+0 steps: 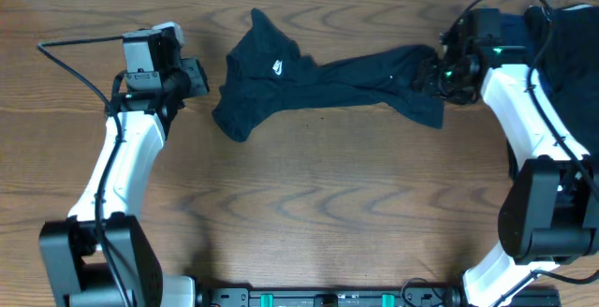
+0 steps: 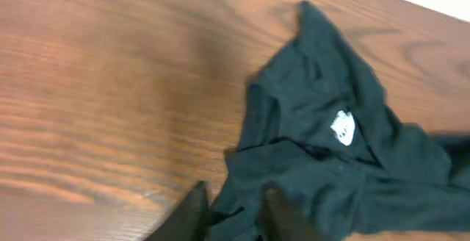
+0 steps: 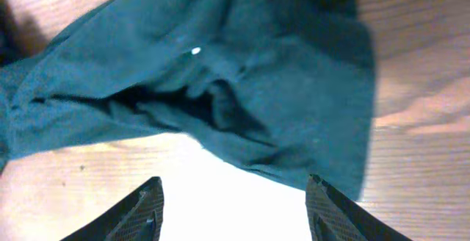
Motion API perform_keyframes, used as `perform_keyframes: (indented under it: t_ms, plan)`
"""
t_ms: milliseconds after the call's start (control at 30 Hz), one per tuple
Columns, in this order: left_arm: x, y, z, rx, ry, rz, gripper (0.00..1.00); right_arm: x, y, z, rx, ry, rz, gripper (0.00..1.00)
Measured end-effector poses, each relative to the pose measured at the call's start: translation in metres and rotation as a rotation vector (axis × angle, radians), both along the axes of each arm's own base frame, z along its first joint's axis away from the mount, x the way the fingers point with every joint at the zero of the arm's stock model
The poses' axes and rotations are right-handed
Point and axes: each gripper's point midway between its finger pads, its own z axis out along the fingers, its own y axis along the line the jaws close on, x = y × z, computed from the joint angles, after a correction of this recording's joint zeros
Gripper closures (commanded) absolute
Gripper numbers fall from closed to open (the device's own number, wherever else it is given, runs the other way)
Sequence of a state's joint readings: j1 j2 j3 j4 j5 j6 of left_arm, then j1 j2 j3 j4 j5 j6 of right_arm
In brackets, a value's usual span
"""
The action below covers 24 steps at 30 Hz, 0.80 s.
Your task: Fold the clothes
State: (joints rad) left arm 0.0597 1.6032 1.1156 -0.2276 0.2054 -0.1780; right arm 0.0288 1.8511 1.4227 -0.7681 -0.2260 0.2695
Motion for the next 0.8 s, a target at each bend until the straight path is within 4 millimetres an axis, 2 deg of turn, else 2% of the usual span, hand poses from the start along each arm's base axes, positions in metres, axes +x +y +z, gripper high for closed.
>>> perform_keyframes:
  t_ms: [167, 367, 800]
  plan:
    - [0.014, 0.003, -0.033, -0.068, 0.043, 0.082, 0.69, -0.003, 0.024, 0.0, 0.0, -0.005, 0.063, 0.39]
    - [0.023, -0.008, -0.079, -0.149, 0.113, 0.075, 0.68, -0.005, 0.042, 0.0, -0.023, -0.016, 0.114, 0.37]
    - [0.029, -0.027, -0.106, -0.13, 0.134, 0.056, 0.68, -0.006, 0.049, 0.0, -0.046, -0.022, 0.133, 0.36]
